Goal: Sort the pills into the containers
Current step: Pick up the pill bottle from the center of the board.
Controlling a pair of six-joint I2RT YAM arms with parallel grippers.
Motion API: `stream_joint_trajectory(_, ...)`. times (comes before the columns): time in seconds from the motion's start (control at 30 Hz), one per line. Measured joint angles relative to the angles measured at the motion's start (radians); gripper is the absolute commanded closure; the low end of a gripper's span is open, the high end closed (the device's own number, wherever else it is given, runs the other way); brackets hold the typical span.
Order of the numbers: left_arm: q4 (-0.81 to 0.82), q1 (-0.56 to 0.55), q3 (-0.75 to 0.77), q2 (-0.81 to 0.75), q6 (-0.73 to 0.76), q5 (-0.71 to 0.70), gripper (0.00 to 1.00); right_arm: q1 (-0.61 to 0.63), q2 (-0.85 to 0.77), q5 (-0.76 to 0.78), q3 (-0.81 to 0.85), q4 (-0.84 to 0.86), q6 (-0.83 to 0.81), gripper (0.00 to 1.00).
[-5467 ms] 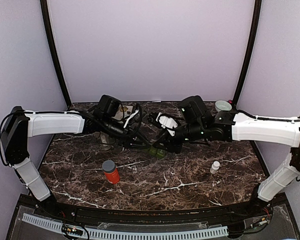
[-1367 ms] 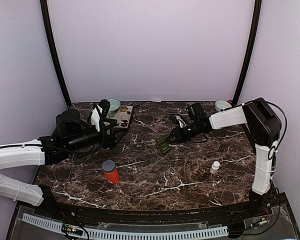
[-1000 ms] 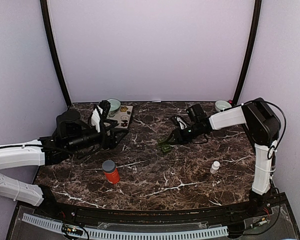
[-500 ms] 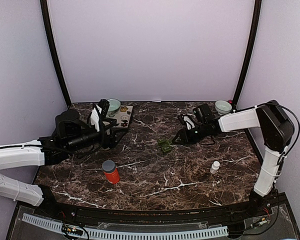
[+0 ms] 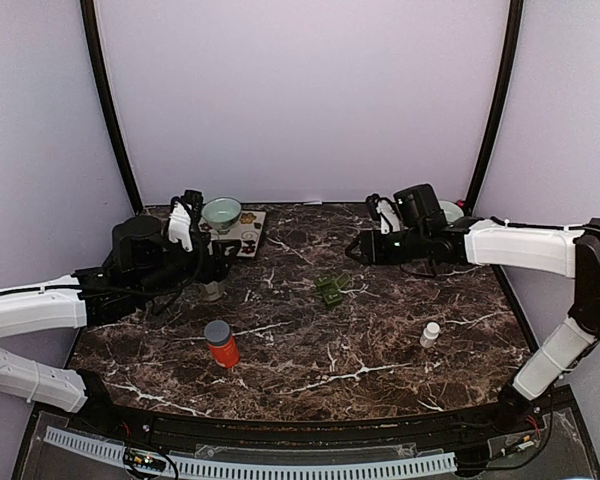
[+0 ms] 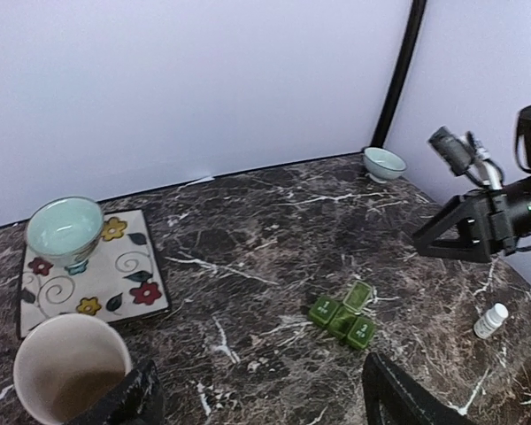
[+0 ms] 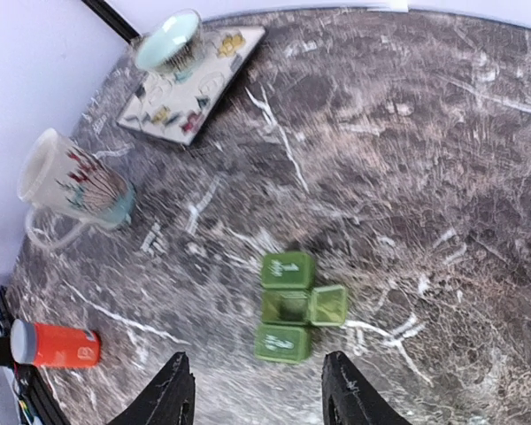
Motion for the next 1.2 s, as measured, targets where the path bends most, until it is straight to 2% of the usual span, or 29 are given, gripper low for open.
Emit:
stream_joint_trajectory(0.2, -0.09, 0.0, -0.006, -0.012, -0.101, -0.169, 0.21, 0.09, -0.047, 0.093, 0.112, 0.002, 0.125, 0.49)
stream_joint_trajectory(0.33, -0.133, 0.0, -0.083, -0.07, -0.192, -0.253, 0.21, 0.121, -0.044, 0.094, 0.206, 0.042, 0.233, 0.47)
stream_joint_trajectory(0.5, -0.219, 0.0, -0.146, -0.124, -0.276, -0.332, 0.21, 0.136, 0.041, 0.045, 0.431, 0.086, 0.328, 0.46)
stream_joint_trajectory(0.63, -0.281, -0.005, -0.164, -0.14, -0.332, -0.364, 0.2, 0.137, 0.132, -0.023, 0.557, 0.143, 0.38, 0.46)
stream_joint_trajectory(0.9, -0.384, -0.017, -0.218, -0.218, -0.423, -0.382, 0.2, 0.138, 0.26, -0.111, 0.627, 0.151, 0.435, 0.47)
stream_joint_trajectory(1.2, -0.406, -0.039, -0.246, -0.227, -0.468, -0.374, 0.2, 0.138, 0.28, -0.147, 0.672, 0.143, 0.436, 0.47)
